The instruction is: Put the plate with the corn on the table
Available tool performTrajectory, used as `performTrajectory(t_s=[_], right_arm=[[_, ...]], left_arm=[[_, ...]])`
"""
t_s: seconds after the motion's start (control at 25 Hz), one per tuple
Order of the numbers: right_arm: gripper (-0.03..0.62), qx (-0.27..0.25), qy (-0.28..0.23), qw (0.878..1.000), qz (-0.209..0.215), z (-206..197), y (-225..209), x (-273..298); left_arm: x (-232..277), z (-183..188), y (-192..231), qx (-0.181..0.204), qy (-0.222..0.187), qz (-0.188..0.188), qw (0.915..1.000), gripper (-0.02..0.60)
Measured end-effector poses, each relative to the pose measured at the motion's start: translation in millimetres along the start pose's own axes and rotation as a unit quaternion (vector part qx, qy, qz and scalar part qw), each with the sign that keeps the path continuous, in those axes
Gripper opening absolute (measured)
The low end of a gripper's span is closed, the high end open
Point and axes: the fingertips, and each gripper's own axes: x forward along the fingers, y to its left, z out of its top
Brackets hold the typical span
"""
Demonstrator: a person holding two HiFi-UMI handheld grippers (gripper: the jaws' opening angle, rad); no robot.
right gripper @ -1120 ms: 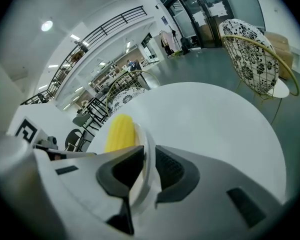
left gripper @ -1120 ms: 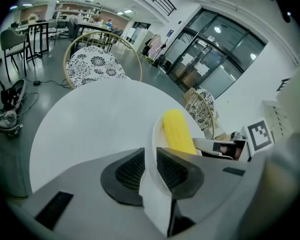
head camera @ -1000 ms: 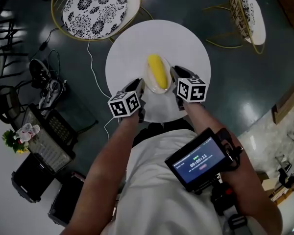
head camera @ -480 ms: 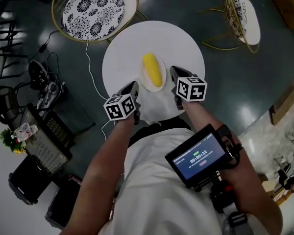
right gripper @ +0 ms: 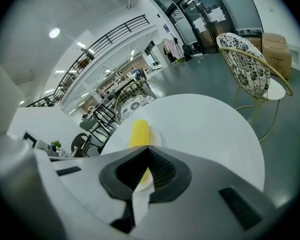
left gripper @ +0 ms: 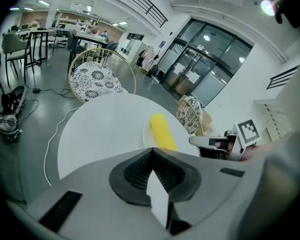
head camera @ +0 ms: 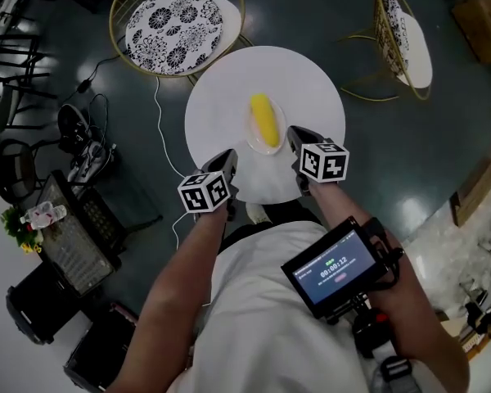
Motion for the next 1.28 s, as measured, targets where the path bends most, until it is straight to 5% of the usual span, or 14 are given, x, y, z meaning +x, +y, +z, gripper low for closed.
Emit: performTrajectory(t_s=[1.28], right_arm=[[0.006, -0.095, -0.067, 0.989, 0.091, -28.6, 146.6, -127.2]], left_arm=[[-152.3, -32.4, -57.9, 0.068, -0.093, -0.097, 0.9886, 0.006]])
